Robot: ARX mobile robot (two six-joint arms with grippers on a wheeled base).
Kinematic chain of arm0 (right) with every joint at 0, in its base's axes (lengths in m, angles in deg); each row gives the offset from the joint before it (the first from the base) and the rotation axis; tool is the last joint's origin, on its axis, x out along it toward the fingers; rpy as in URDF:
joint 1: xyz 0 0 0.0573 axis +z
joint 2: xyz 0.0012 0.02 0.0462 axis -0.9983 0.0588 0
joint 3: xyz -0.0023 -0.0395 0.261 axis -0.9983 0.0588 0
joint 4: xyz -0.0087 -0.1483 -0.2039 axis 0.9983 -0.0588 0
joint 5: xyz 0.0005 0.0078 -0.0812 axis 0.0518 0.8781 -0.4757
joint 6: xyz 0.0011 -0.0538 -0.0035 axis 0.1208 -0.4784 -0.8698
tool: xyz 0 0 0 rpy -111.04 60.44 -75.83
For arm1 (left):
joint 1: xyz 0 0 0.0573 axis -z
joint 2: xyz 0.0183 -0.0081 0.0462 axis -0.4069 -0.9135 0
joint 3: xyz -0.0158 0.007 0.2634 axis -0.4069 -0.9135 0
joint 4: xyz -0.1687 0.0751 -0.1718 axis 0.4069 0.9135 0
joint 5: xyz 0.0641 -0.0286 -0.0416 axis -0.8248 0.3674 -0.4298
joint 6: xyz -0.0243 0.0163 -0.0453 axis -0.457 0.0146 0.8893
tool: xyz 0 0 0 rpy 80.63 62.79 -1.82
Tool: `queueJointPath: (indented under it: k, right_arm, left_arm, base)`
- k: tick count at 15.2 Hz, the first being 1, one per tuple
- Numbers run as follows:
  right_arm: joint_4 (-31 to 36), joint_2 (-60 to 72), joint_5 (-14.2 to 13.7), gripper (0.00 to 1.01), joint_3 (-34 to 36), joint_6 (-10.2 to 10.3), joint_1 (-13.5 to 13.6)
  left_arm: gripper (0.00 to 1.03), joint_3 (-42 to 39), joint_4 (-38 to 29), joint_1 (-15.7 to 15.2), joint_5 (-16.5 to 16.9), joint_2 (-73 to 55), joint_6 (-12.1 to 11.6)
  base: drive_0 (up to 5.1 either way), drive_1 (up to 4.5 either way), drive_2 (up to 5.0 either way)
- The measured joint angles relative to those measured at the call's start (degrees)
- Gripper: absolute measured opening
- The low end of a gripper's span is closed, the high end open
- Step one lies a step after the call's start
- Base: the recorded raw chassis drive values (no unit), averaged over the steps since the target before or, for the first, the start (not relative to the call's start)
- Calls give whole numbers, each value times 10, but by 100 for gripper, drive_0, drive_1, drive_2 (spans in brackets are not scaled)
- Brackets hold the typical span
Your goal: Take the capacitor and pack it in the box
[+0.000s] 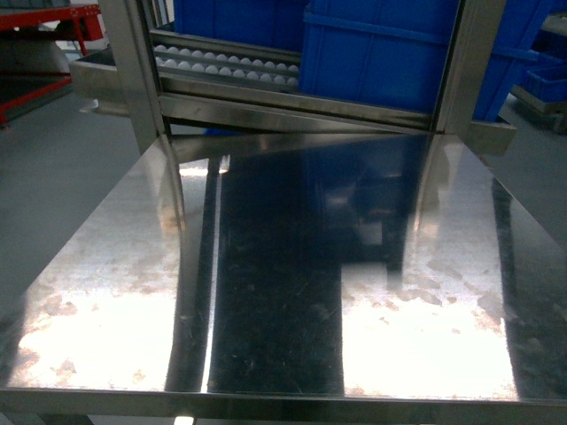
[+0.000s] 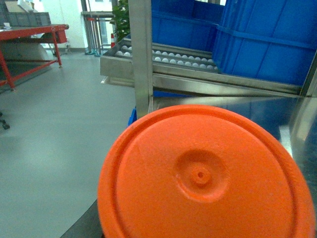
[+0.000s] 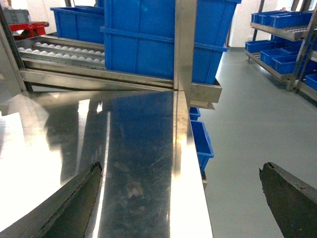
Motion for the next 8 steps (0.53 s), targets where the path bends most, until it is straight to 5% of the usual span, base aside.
queueJointPath:
  k: [8]
  right_arm:
    - [0, 0, 0, 98, 0, 0, 0]
  left_arm:
    - [44, 0, 95, 0, 0, 94, 0]
  base:
    - [0, 0, 0]
